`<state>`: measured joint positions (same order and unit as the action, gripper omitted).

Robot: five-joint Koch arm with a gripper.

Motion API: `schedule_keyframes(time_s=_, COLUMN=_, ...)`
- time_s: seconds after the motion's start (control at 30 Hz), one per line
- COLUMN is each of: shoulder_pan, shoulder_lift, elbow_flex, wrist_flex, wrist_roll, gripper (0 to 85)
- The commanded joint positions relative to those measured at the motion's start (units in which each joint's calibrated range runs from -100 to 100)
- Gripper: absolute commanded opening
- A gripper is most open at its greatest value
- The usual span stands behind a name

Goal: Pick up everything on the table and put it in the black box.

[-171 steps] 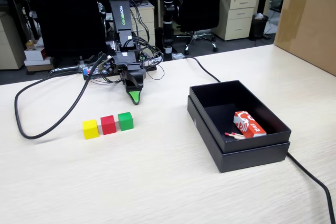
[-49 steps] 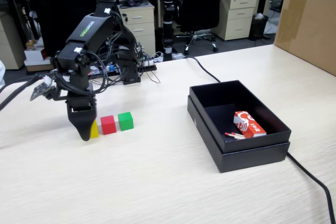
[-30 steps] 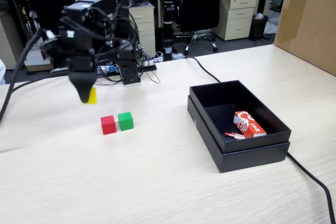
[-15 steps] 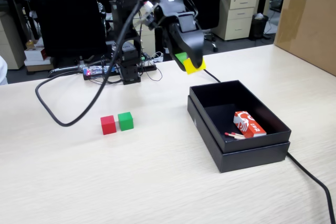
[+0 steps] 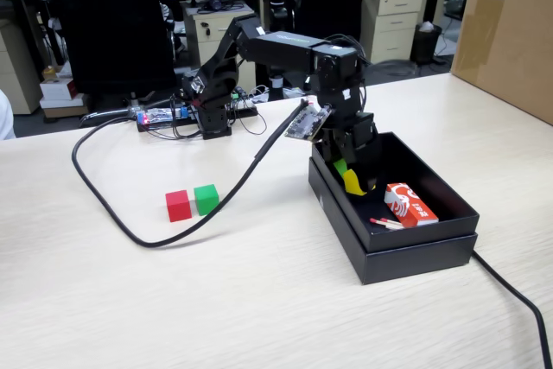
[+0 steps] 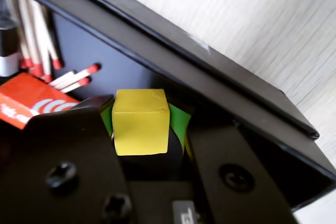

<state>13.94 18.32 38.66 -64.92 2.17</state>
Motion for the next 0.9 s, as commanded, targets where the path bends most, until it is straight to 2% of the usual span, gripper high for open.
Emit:
schedule_keyframes(time_s=0.0, shoulder_pan=0.05, shoulder_lift=-1.39, elbow_flex=1.6, wrist_flex=0.6, wrist_roll=0.15, gripper=3.9)
schedule_keyframes(time_s=0.1, shoulder_pan=-0.05, shoulder_lift=-1.28, elbow_flex=-0.13, wrist_flex=0.6, wrist_roll=0.1, gripper=18.1)
schedule_keyframes(time_s=0.17, shoulder_pan=-0.1, shoulder_lift=-1.28, elbow_flex=-0.31, wrist_flex=0.52, wrist_roll=0.1, gripper=18.9)
schedule_keyframes(time_s=0.2, shoulder_pan=-0.15, shoulder_lift=-1.39, elbow_flex=-0.31, wrist_flex=0.52, wrist_roll=0.1, gripper=23.0)
schedule_keyframes(time_s=0.23, shoulder_pan=-0.24, shoulder_lift=-2.08, elbow_flex=-0.4, wrist_flex=0.52, wrist_roll=0.1, gripper=36.0)
schedule_keyframes(time_s=0.3, shoulder_pan=-0.44, shoulder_lift=-4.61, elbow_flex=-0.31, wrist_flex=0.52, wrist_roll=0.05, gripper=41.8)
schedule_keyframes(time_s=0.63, shoulder_pan=-4.69, shoulder_lift=-38.91, elbow_flex=-4.84, wrist_flex=0.52, wrist_roll=-0.83, gripper=41.6)
schedule_keyframes(time_s=0.73, shoulder_pan=-6.64, shoulder_lift=-47.75, elbow_flex=-9.83, wrist_flex=0.52, wrist_roll=-2.05, gripper=41.8)
schedule_keyframes(time_s=0.8, shoulder_pan=-9.67, shoulder_lift=-60.49, elbow_flex=-21.98, wrist_flex=0.52, wrist_roll=-4.74, gripper=45.6)
schedule_keyframes(time_s=0.87, shoulder_pan=-11.33, shoulder_lift=-66.45, elbow_flex=-29.32, wrist_flex=0.52, wrist_roll=-5.96, gripper=46.4)
